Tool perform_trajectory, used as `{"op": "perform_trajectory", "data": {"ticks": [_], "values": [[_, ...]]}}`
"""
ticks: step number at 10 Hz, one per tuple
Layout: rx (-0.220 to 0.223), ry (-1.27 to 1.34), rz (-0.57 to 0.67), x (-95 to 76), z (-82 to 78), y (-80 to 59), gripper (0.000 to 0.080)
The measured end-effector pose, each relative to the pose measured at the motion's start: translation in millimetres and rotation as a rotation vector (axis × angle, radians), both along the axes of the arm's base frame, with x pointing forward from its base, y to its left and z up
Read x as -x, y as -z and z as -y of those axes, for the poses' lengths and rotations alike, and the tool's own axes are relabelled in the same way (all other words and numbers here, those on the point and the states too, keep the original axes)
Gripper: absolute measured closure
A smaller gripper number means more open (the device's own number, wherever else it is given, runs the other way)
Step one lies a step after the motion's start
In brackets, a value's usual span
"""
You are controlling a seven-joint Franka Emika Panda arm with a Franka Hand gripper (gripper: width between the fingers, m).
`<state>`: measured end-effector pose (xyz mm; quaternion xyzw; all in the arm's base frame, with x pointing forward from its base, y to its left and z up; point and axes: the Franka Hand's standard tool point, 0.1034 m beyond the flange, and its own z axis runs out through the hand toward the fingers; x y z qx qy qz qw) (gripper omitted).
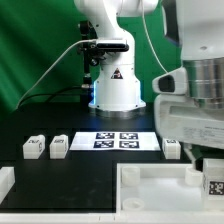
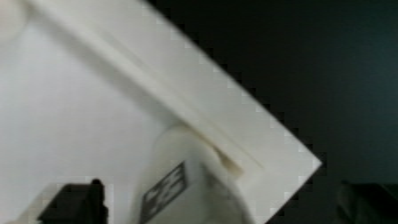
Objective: Assemble one leg
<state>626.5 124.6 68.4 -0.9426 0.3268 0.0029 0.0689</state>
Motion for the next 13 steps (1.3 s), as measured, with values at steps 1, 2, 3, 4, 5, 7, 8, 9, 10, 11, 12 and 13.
{"op": "perform_trajectory", "data": {"ticks": [1,2,3,4,5,7,8,9,10,11,12,13], "values": [[0.036,-0.185,0.019,0.2,4.0,1.8,0.0150],[0.076,-0.353,0.036,-0.5,0.1,0.4,0.0150],[0.088,-0.491,0.051,-1.9,0.0,-0.8,0.0150],[0.089,-0.568,0.060,-2.9,3.9,-0.9,0.0150],[0.082,-0.482,0.052,-2.3,2.7,-0.5,0.0150],[0.079,-0.435,0.047,-2.2,2.7,-0.5,0.0412],[0.071,-0.307,0.034,-2.0,2.1,-0.3,0.0412],[0.068,-0.243,0.028,-2.1,2.3,-0.4,0.0506],[0.054,-0.086,0.014,-3.7,3.4,-0.9,0.0506],[0.039,0.082,-0.006,-5.0,3.1,-0.3,0.0506],[0.035,0.217,-0.027,-6.2,3.4,-0.7,0.0506],[0.017,0.404,-0.050,-6.3,3.3,-0.4,0.0506]]}}
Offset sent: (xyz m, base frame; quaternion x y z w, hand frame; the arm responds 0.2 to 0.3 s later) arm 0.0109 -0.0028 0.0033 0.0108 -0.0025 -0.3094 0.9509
